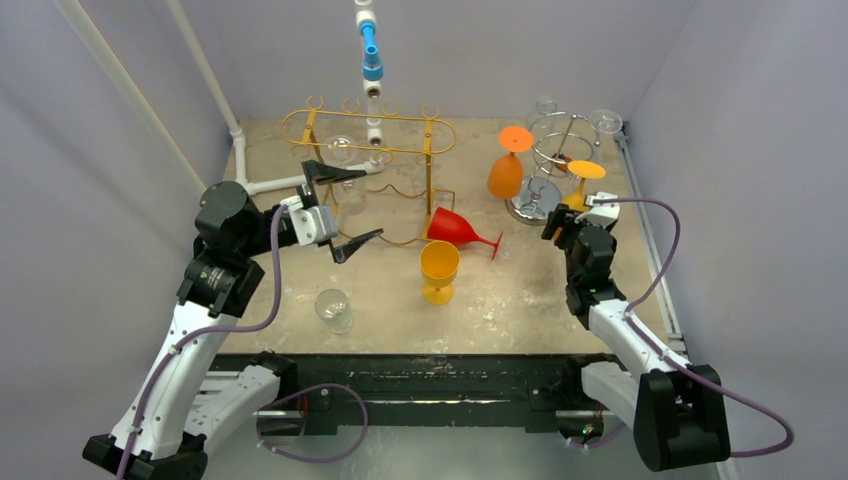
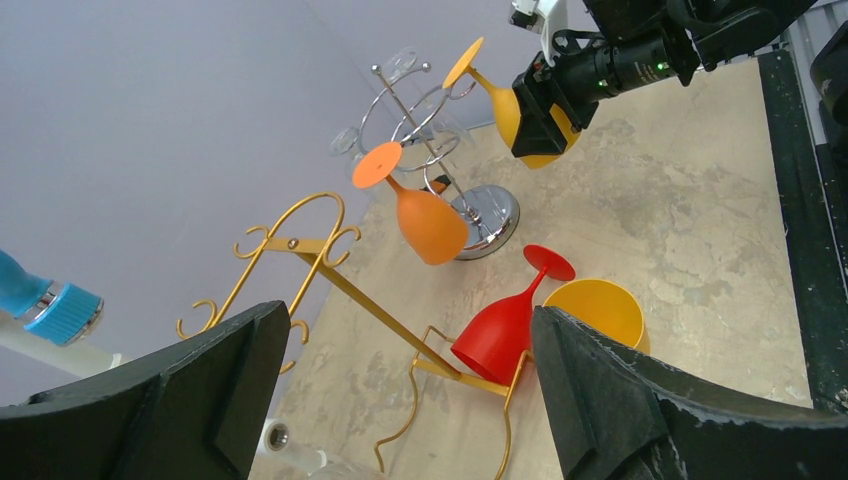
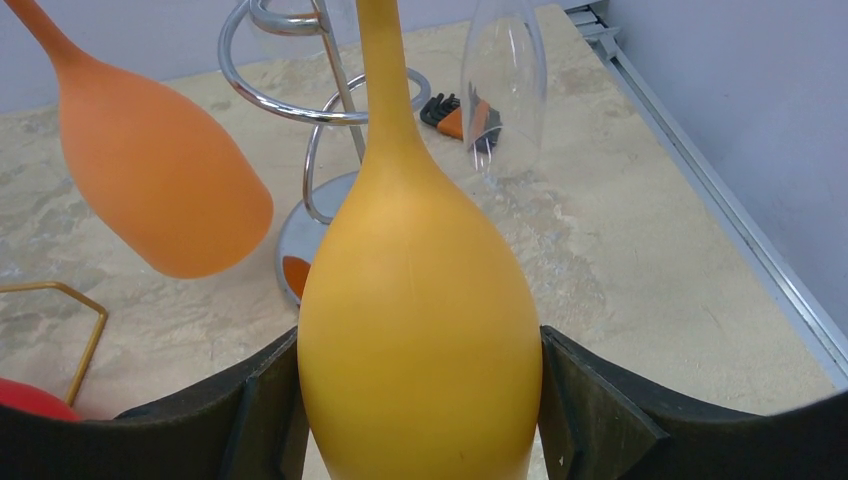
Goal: Place the wine glass upside down on the wine glass rack
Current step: Turn the wine glass upside down at the wine rack.
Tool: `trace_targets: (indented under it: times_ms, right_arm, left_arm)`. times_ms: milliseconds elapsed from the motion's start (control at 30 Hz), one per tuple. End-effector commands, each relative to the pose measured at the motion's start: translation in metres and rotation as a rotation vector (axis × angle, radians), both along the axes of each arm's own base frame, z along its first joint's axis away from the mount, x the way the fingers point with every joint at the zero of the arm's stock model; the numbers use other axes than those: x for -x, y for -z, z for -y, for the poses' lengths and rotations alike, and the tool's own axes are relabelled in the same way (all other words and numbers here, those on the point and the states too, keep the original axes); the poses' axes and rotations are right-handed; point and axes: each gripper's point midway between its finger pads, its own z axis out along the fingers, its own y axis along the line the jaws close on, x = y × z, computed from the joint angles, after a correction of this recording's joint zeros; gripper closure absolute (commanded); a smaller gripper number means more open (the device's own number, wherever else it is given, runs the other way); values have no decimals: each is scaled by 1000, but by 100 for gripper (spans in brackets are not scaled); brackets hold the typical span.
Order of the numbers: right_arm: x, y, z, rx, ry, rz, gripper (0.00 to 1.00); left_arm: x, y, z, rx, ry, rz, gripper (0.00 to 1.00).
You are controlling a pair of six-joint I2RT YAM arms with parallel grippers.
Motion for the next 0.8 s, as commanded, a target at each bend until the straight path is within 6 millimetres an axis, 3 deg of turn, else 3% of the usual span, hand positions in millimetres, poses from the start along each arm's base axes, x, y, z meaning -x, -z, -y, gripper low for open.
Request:
trace_targets:
  times_ms: [0, 367, 533, 700, 767]
  right_arm:
    - [-13, -26, -4, 21, -38, 82, 97]
    - [-24, -22, -7, 33, -51, 64, 94]
    - [-24, -18, 3, 23, 8, 47, 45]
    - [-21, -20, 7, 6, 39, 52, 12]
    - [-21, -24, 6, -1, 38, 59, 8]
  left_arm:
    - [5, -9, 2, 17, 23, 38, 0]
    - [4, -6, 2, 15, 17, 32, 0]
    - [4, -6, 1, 15, 11, 30, 0]
    - [4, -3, 0, 10, 5, 16, 0]
    - [4, -3, 0, 12, 1, 9, 0]
